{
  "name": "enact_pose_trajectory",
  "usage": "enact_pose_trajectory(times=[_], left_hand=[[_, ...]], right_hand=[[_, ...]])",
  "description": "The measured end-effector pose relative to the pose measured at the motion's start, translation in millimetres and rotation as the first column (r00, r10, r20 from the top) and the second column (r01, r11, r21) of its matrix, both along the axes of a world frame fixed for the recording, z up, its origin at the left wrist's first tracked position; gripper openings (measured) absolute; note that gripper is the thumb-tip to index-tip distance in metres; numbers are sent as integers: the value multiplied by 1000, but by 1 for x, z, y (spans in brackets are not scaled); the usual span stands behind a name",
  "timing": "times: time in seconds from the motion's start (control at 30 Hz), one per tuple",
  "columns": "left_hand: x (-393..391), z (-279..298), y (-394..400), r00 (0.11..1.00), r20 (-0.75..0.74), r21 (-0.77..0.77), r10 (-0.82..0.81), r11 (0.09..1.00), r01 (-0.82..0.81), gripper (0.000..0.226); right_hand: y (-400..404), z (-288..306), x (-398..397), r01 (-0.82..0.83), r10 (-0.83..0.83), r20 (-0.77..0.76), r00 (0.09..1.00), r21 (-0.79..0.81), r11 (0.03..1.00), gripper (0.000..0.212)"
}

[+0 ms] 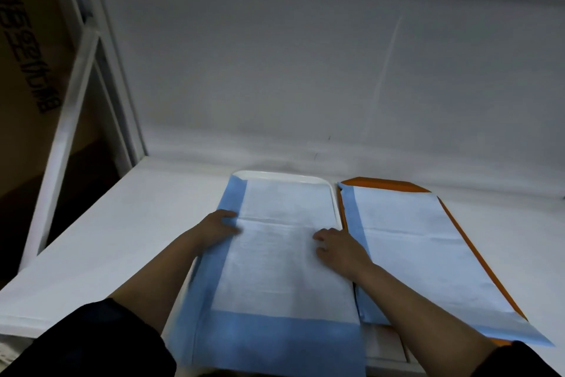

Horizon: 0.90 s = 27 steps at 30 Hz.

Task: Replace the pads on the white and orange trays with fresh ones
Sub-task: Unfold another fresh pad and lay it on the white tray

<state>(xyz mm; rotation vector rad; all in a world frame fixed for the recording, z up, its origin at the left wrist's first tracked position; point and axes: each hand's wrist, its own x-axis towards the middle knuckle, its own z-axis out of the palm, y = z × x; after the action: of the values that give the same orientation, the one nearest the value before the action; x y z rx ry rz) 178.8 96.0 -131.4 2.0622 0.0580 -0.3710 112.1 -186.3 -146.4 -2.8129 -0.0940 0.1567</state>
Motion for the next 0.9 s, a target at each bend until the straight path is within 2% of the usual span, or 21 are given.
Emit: enact_pose_trajectory(times=[0.07,0.13,0.23,0.3,0.4,0.53,0.63,0.77,0.83,0.9], left_hand=[[5,0,-2,998,-8,-65,69,995,-69,49],[9,-1,-3,996,36,-57,78,995,-76,37],[9,2,-4,975,223,157,-5,987,-31,34],[1,13,-7,932,351,278,-89,961,-13,40],[-19,38,-14,808,558,342,-191,939,-15,45],[-50,69,-18,605,737,372,-301,928,9,44],[-75,94,-15,510,802,319,-310,945,72,43],[-104,124,-3,477,860,140,-180,983,120,41],[-112,130,7,489,865,65,-111,992,110,40],[-114,130,17,547,836,-7,-48,995,99,37]], right_hand=[[0,-3,0,-19,19,-31,999,-27,999,38],[0,-3,0,-42,39,-54,998,-50,998,38],[-2,-4,2,-38,36,-61,998,-33,999,38],[-3,-3,4,20,-18,-38,999,48,999,38],[-3,1,10,158,-165,3,986,265,951,46],[2,16,19,339,-370,-82,926,612,714,65],[8,30,25,362,-393,-166,905,784,504,72],[10,47,31,384,-334,-295,895,891,243,79],[10,57,35,296,-217,-271,938,951,92,73],[13,73,36,212,-102,-222,970,973,-94,59]])
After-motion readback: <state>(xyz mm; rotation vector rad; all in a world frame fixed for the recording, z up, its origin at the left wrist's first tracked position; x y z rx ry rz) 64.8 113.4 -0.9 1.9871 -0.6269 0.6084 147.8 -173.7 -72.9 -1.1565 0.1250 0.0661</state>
